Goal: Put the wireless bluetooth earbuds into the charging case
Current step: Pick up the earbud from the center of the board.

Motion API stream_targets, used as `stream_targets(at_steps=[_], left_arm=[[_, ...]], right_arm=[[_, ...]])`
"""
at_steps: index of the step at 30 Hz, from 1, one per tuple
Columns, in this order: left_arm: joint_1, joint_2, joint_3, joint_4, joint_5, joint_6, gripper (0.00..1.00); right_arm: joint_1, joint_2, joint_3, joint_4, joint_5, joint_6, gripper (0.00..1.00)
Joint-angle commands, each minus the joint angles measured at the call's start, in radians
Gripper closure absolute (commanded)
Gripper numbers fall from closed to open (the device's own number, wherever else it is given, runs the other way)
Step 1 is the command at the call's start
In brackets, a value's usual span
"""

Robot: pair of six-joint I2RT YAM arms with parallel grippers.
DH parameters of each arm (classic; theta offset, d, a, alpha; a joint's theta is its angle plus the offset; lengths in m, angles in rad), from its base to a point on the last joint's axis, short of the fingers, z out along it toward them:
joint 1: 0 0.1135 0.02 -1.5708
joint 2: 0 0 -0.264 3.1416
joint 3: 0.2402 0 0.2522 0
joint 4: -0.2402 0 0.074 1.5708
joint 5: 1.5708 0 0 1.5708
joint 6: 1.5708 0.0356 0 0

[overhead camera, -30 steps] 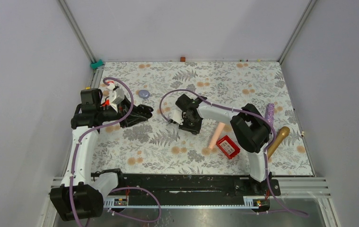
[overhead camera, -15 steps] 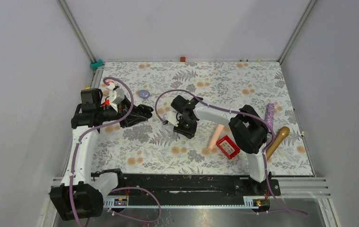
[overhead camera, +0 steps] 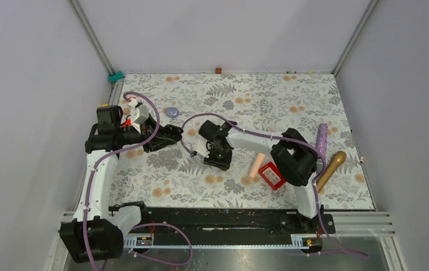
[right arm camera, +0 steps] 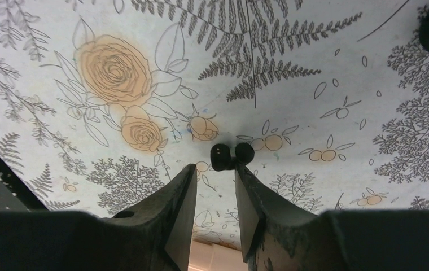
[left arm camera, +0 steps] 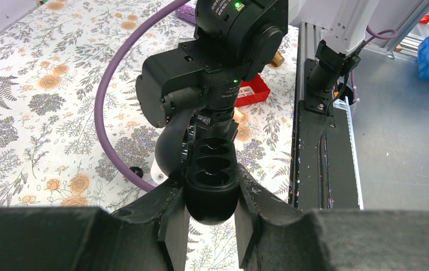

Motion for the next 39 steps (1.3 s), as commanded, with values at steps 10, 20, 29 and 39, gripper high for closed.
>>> stream_targets(at_steps=[10,20,29,39], left_arm=[[0.007,-0.003,0.006,0.026,0.049,0.022,1.00],[0.007,-0.003,0.006,0.025,0.050,0.022,1.00],[0.007,-0.005,0.006,0.025,0.049,0.023,1.00],[0.007,-0.010,0.007,0.025,0.047,0.020,1.00]], right_arm=[[-0.023,-0.360,-0.311,0.284,-0.063,-0.309,0.53],[-0.026,-0.364,-0.430,0.377,-0.016,-0.453,0.54],[-0.019,-0.279,-0.395,0.299,-0.025,-0.545,0.62],[0.005,-0.207,-0.282,0.200,0.016,-0.403,0.64]])
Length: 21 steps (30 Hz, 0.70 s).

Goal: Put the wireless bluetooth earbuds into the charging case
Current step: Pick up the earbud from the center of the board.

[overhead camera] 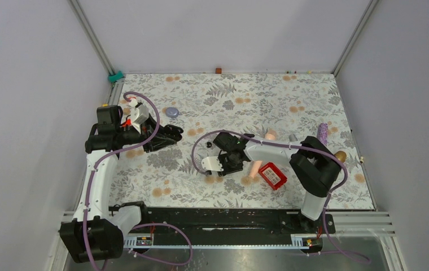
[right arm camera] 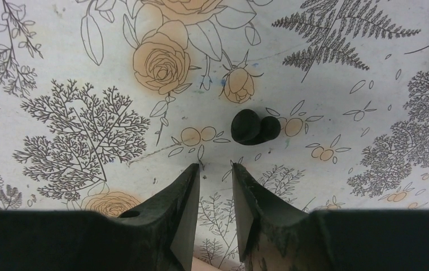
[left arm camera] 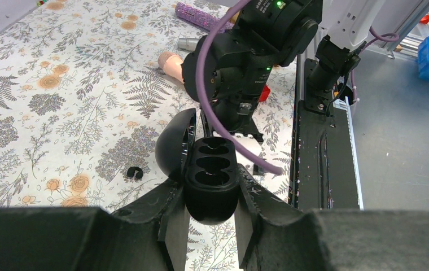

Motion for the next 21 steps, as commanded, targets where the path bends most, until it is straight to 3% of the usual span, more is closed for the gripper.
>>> stream_targets(at_steps=[1,6,9,21], left_arm=[[0.007,-0.011,0.006,0.025,0.046,0.020,1.00],[0.008,-0.012,0.006,0.025,0.046,0.019,1.00],[0.009,-0.015,0.007,0.025,0.047,0.019,1.00],[0.013,-0.006,0.010,0.026,0.047,0.017,1.00]], right_arm=[[0.009,0.046,0.148,-0.111,0.019,0.170,0.64],[-0.034,0.119,0.341,-0.302,-0.071,0.460,0.63],[-0.088,0.127,0.372,-0.344,-0.151,0.564,0.65],[-0.317,0.112,0.223,-0.159,-0.445,1.010,0.64]])
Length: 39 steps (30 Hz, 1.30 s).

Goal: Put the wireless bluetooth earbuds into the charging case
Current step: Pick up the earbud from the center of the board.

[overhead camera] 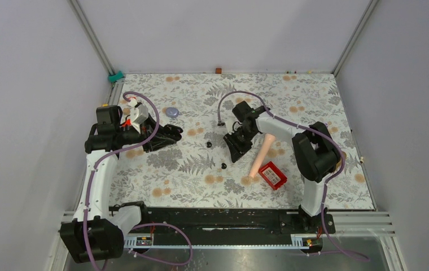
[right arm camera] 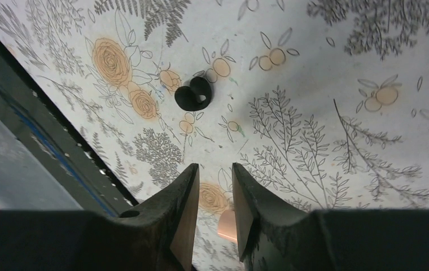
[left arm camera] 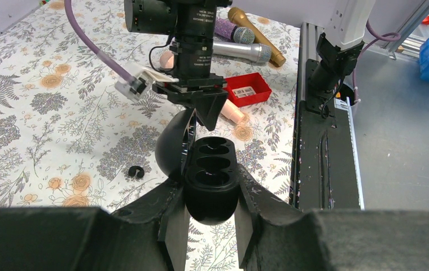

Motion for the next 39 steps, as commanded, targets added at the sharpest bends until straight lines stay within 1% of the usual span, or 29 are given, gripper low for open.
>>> stream_targets(at_steps=[1,7,14,17,25,39], left_arm=[[0.006,-0.007,0.011,0.024,0.043,0.015,1.00],[0.007,-0.007,0.011,0.025,0.031,0.019,1.00],[0.007,0.002,0.014,0.025,0.022,0.021,1.00],[0.006,0.004,0.013,0.025,0.016,0.023,1.00],[0.006,0.021,0.015,0.025,0.016,0.027,1.00],[0.005,0.029,0.014,0.025,0.015,0.031,1.00]], right_arm=[[-0.038,0.001,-0.052,0.097,-0.146,0.228,0.64],[-0.053,0.029,-0.111,0.216,-0.221,0.433,0.64],[-0.091,0.003,-0.231,0.386,-0.176,0.596,0.65],[-0.104,0.017,-0.243,0.407,-0.146,0.618,0.67],[-0.105,0.077,-0.242,0.422,-0.168,0.647,0.74],[-0.102,0.082,-0.270,0.456,-0.189,0.696,0.74]])
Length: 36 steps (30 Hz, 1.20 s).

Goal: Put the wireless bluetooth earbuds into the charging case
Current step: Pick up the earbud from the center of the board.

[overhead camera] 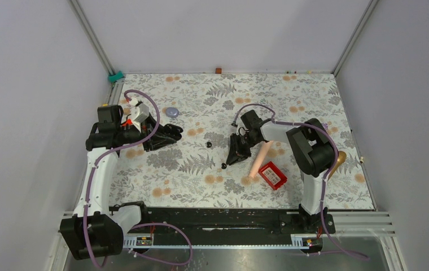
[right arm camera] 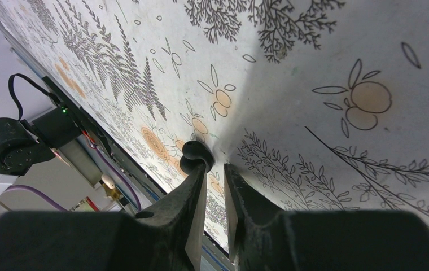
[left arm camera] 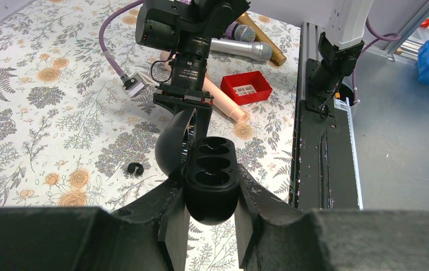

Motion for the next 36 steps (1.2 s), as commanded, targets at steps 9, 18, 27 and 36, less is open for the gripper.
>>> stream_targets(at_steps=[9,18,27,36], left_arm=[[0.005,0.001,0.014,0.025,0.017,0.031,1.00],[0.005,-0.001,0.013,0.025,0.012,0.034,1.00],[0.005,0.001,0.014,0.025,0.010,0.033,1.00],[0.005,-0.001,0.014,0.025,0.011,0.032,1.00]], right_arm=[[0.033,0.017,-0.027,0.018,0.016,0.012,0.73],[0.046,0.013,-0.031,0.019,0.012,0.008,0.73],[0.053,0.043,-0.010,0.047,-0.050,0.016,0.72],[0.054,-0.014,0.001,0.057,-0.079,-0.011,0.80]])
